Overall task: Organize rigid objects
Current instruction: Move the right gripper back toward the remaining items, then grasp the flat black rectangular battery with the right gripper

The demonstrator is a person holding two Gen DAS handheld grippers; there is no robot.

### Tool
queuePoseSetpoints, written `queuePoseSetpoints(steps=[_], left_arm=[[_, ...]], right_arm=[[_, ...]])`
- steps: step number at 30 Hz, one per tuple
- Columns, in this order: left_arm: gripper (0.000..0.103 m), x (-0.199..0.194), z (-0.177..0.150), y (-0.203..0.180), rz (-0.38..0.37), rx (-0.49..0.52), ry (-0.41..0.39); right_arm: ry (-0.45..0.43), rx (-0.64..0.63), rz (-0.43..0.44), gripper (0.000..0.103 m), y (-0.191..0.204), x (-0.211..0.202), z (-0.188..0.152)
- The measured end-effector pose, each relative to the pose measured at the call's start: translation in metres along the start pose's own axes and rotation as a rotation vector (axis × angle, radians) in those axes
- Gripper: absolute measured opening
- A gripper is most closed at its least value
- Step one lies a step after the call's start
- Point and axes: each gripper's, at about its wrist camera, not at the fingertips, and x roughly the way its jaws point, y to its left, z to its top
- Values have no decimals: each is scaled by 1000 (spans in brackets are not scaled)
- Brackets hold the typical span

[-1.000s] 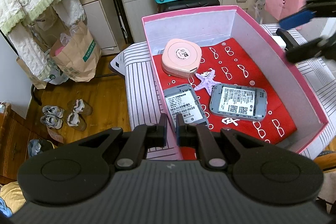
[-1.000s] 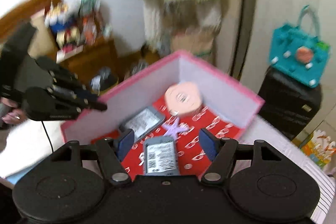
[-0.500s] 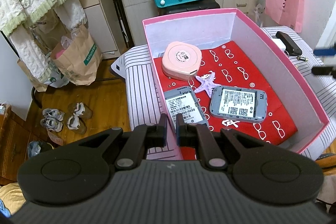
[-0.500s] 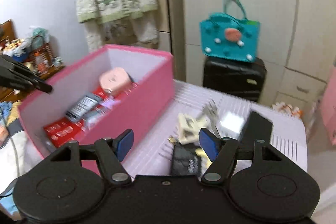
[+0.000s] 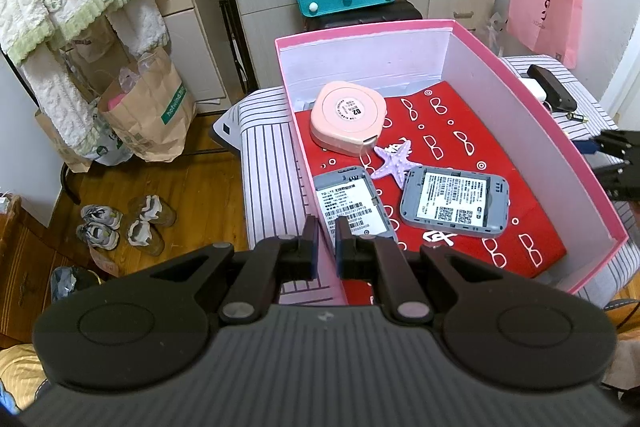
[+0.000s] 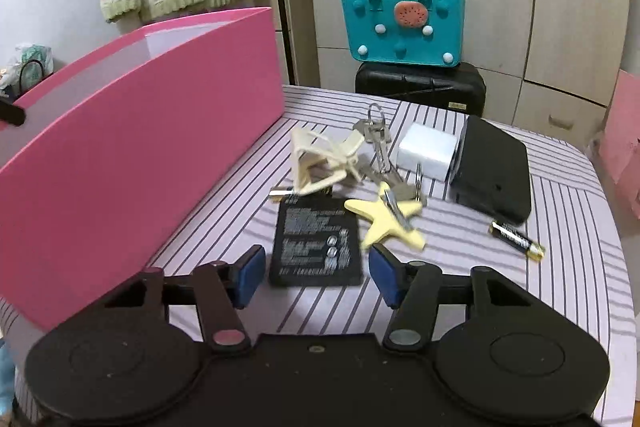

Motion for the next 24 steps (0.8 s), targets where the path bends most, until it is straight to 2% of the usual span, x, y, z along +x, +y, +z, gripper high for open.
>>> queuePoseSetpoints(steps=[5, 6, 7, 12, 24], left_arm=[[7, 0, 0, 0, 0, 0, -1], [7, 0, 0, 0, -1, 1, -1], [7, 0, 0, 0, -1, 1, 0], [7, 0, 0, 0, -1, 1, -1], [7, 0, 0, 1, -3, 0, -1]], right_arm=[[-4, -26, -29, 64, 8, 8, 3], [0, -23, -34, 56, 9, 8, 3], [8, -27, -34, 54, 9, 7, 5], [72, 10, -34, 54, 11, -1, 8], [163, -35, -16, 54, 20, -1, 15]])
